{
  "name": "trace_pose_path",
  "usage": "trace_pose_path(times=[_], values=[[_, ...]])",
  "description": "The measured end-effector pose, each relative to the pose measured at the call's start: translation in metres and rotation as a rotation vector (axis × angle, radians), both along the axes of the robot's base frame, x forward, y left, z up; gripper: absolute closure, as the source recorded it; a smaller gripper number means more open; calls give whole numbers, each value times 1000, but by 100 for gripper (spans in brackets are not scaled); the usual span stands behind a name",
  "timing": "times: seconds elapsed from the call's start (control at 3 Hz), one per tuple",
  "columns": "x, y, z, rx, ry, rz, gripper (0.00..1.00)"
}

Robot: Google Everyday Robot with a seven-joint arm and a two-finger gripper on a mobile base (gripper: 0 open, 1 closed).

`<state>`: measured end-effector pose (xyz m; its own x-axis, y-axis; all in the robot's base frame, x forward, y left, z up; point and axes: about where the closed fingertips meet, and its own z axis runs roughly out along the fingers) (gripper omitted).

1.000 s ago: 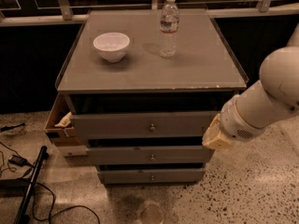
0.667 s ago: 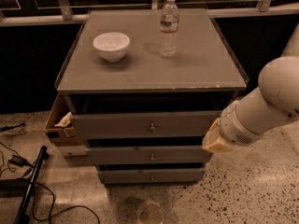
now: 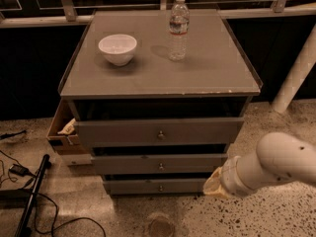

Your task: Open bottom drawer

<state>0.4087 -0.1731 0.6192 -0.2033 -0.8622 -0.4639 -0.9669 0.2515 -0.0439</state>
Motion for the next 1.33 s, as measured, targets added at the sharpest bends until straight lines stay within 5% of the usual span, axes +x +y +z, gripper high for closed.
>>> trace_pose_path(times=[0.33, 0.67, 1.33], values=[[-1, 2, -87, 53, 42, -22, 100], [-12, 11, -124, 96, 101, -31, 100], [-17, -2, -168, 38, 60, -23, 100]])
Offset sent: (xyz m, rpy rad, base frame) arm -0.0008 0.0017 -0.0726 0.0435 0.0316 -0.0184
